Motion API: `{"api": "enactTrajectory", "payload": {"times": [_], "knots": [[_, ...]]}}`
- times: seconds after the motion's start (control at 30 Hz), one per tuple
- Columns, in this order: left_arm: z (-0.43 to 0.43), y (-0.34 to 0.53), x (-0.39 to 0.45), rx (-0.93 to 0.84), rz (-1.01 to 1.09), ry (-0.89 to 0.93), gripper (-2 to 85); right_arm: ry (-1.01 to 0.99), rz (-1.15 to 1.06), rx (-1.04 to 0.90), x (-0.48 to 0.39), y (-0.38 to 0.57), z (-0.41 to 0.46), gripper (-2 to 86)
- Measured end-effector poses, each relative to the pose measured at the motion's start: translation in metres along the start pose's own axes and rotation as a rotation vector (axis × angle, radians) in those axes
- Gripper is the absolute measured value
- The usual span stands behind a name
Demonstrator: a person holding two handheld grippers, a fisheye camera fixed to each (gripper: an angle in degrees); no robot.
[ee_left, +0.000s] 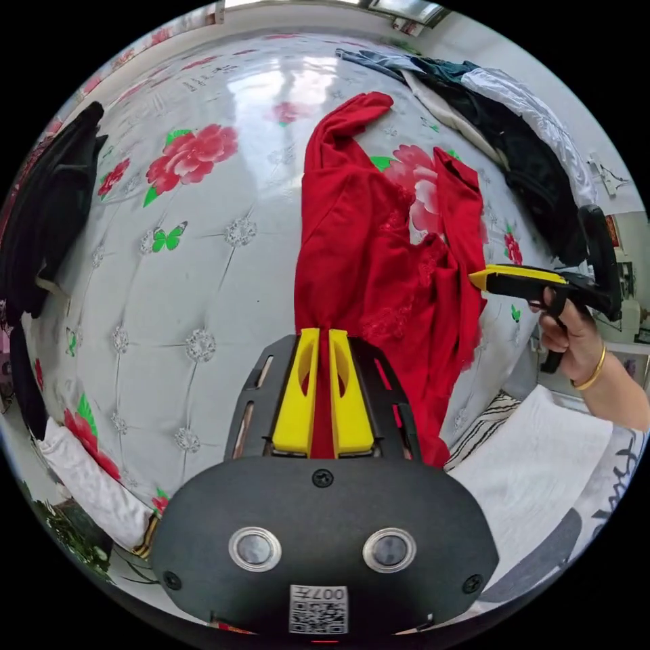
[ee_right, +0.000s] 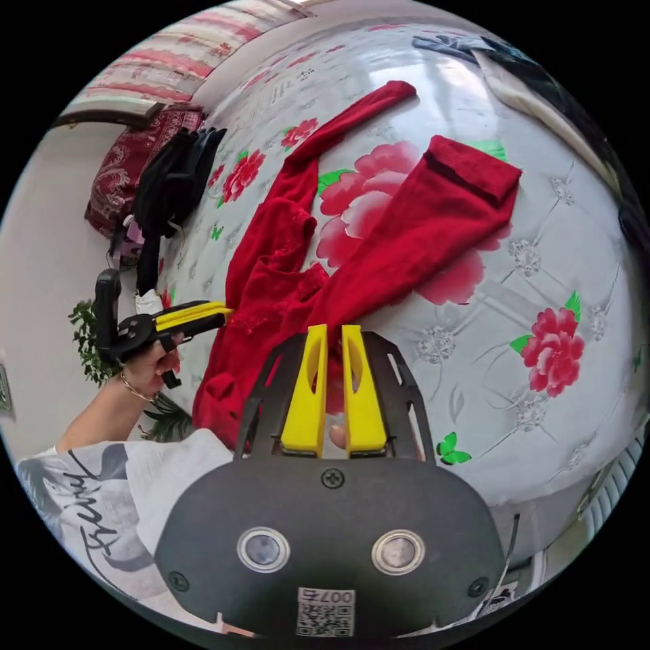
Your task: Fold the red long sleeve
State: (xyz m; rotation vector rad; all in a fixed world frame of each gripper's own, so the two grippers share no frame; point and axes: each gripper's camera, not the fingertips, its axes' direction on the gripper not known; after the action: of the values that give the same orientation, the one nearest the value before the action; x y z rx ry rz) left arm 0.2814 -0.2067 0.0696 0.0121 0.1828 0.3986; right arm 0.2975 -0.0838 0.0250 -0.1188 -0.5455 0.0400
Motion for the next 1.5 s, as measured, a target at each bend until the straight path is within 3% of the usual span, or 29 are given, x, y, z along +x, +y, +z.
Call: {"api": "enactTrajectory", "payload": {"times": [0.1,0.17,0.27,0.43,0.57,0.7,0.9,0.97,1.13,1.27,1.4,1.5], "knots": [[-0.032,0.05,-0.042,0.096,-0.134,-0.073,0.2,0.093,0.017,0.097,0.023,0.024,-0.042,1.0],[-0.059,0.111,-0.081,0.165,-0.303,-0.029,0.0,0.124,0.089,0.159,0.047,0.044,-0.066,0.6],[-0.078,0.175,-0.1,0.22,-0.378,0.073,0.5,0.081,0.175,0.194,0.077,0.066,-0.081,0.8],[-0.116,0.214,-0.096,0.283,-0.407,-0.059,2.7,0.16,0.021,0.224,0.042,0.053,-0.087,3.4],[-0.15,0.172,-0.093,0.35,-0.274,-0.09,6.9,0.069,-0.219,0.147,-0.025,0.004,-0.056,5.2],[-0.146,0.103,-0.076,0.292,-0.079,-0.078,8.6,0.069,-0.386,0.047,-0.095,-0.052,-0.002,6.2],[-0.082,0.028,-0.046,-0.023,0.002,-0.126,8.3,0.157,-0.483,-0.16,-0.172,-0.089,0.092,5.5],[-0.091,0.044,-0.033,0.054,0.03,-0.159,5.2,0.274,-0.507,-0.024,-0.185,-0.068,0.092,3.1],[-0.147,0.113,-0.057,0.211,-0.165,-0.109,1.6,0.282,-0.539,-0.062,-0.183,-0.023,0.075,0.3],[-0.245,0.206,-0.084,0.451,-0.357,-0.026,0.4,0.193,-0.429,0.209,-0.15,0.028,-0.025,-0.1],[-0.324,0.275,-0.069,0.627,-0.394,-0.04,-0.2,0.15,-0.333,0.456,-0.134,0.092,-0.124,-0.2],[-0.383,0.325,-0.038,0.776,-0.385,-0.084,-0.4,0.156,-0.384,0.604,-0.148,0.138,-0.184,-0.2]]}}
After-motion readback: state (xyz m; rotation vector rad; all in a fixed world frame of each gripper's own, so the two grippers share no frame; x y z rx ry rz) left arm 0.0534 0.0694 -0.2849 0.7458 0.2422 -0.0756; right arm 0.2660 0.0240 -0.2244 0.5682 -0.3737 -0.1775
